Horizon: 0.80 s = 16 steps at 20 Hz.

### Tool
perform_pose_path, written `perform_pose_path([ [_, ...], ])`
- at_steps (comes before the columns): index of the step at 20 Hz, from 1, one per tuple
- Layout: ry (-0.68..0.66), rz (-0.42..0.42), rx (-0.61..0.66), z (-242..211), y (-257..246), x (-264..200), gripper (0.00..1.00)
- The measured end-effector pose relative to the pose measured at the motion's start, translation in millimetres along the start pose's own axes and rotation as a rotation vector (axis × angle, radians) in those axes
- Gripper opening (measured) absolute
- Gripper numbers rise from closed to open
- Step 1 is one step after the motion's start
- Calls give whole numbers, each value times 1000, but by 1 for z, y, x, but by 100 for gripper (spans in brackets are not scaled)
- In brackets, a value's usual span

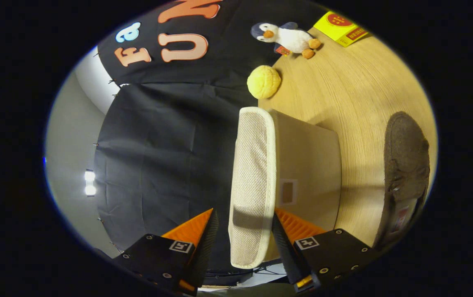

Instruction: Open the storage box then place both shoes into the box .Put the left shoe in first, then the right shoe, with the right side of both shoes facing outward in a uniform manner.

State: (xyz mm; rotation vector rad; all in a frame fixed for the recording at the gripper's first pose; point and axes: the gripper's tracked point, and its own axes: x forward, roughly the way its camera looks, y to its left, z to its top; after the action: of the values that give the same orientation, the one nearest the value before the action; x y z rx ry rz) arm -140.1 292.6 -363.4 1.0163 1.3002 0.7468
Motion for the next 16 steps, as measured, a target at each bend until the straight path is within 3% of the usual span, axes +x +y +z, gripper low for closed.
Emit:
perform_pose_path([
  [2,0,39,-64,3,32,-4,71],
  [4,-40,39,-130,15,56,-1,56],
  [5,-60,43,-169,21,70,3,42],
  [7,-63,42,-228,23,93,11,29],
  [11,-18,19,-311,17,128,39,15],
  [16,48,24,-349,9,157,93,15],
])
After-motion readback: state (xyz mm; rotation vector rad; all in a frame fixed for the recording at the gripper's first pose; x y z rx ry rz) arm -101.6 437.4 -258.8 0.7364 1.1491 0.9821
